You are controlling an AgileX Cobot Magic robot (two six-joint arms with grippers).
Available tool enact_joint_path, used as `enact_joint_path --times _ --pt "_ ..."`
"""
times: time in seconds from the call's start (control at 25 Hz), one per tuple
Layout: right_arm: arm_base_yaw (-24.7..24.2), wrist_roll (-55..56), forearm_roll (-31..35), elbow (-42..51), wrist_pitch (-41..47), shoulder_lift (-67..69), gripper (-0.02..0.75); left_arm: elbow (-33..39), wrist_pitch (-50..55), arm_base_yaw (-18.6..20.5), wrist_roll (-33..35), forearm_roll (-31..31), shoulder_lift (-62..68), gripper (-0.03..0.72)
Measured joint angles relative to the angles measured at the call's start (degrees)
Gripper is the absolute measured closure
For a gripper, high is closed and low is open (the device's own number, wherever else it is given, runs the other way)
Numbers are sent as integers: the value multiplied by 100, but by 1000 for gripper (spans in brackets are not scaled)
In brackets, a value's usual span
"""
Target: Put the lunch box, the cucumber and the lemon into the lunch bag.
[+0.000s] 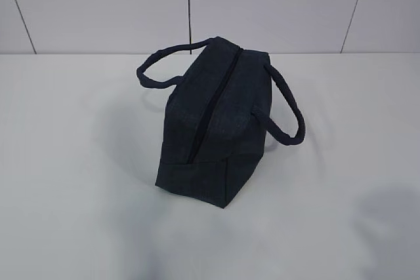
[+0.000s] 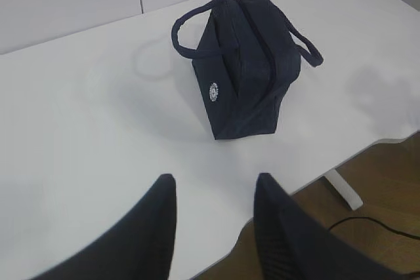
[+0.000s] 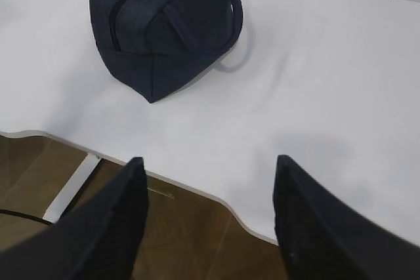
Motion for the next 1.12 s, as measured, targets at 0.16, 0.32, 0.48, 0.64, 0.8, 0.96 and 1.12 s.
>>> enact_joint_path --times 0.16,0.32,0.48,0.64,0.8,0.96,1.12 --pt "0 -20 0 436 49 -512 265 515 9 0 91 -90 -747 409" --pt "0 -191 0 821 87 -762 265 1143 13 0 127 -115 -1477 420" --pt "0 -283 -12 1174 87 -762 265 1777 22 0 131 -179 -2144 421" --pt "0 -283 -125 1381 87 -762 265 2400 22 0 131 -602 -2775 423" --pt "0 -294 -387 1381 55 -762 265 2842 26 0 168 -766 -2797 430" --pt "0 -107 -901 1381 33 -762 265 3264 -93 0 239 -745 -2797 437" --pt "0 -2 -1044 1385 -70 -762 265 3445 -442 0 301 -643 -2797 437"
